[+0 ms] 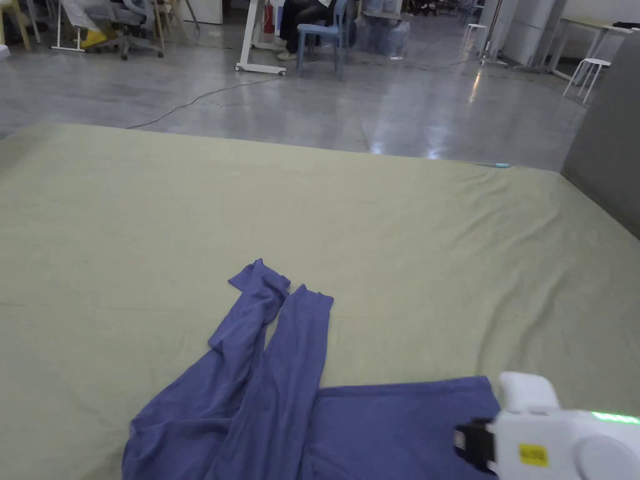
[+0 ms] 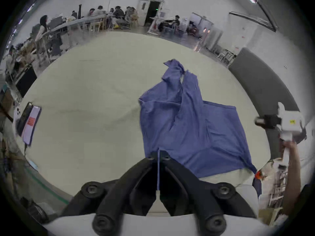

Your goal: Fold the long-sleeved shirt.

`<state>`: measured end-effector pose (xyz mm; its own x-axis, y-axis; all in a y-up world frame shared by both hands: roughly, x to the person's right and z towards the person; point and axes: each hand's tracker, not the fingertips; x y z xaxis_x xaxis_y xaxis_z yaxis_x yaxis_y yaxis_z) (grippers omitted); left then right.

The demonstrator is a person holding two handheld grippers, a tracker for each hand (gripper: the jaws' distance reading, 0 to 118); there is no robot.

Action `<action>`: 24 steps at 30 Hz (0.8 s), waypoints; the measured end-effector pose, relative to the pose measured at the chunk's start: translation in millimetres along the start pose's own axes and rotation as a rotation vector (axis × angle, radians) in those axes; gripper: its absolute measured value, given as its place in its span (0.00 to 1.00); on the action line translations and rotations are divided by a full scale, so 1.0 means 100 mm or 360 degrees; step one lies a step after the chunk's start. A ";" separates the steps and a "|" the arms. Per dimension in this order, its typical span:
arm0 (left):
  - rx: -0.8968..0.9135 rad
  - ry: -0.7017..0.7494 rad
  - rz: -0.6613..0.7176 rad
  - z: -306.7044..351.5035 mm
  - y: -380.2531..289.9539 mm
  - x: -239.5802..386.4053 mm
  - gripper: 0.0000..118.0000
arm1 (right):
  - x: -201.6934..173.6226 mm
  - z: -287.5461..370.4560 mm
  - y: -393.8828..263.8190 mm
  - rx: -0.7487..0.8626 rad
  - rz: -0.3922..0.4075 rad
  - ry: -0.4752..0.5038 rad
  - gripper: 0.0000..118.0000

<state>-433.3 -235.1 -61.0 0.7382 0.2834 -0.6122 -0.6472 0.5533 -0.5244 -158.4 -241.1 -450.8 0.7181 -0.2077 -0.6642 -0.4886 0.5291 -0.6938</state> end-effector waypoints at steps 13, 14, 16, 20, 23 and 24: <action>-0.0010 0.0065 0.0009 0.04 0.07 -0.13 0.00 | -1.05 -2.57 1.85 -0.0474 -0.0001 -0.0233 0.91; -0.0020 0.0068 0.0013 0.03 0.07 -0.14 0.00 | -1.05 -2.62 1.83 -0.0501 0.0015 -0.0243 0.82; -0.0043 0.0072 0.0020 0.01 0.04 -0.17 0.00 | -1.06 -2.68 1.79 -0.0567 0.0113 -0.0368 0.55; -0.0056 0.0065 0.0015 0.04 0.02 -0.16 0.00 | -1.10 -2.36 1.78 -0.0445 0.0273 -0.0289 0.00; -0.0046 0.0045 0.0025 0.10 0.02 -0.13 0.00 | -1.06 -1.89 1.74 -0.0306 0.0425 -0.0183 0.00; -0.0039 0.0030 0.0030 0.12 0.02 -0.11 0.00 | -1.19 -1.58 1.63 -0.0271 0.0445 -0.0153 0.00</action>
<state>-440.6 -227.5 -48.2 0.7222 0.2786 -0.6330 -0.6657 0.5283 -0.5270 -401.8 -260.1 -528.7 0.5840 0.0090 -0.8117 -0.7433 0.4077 -0.5303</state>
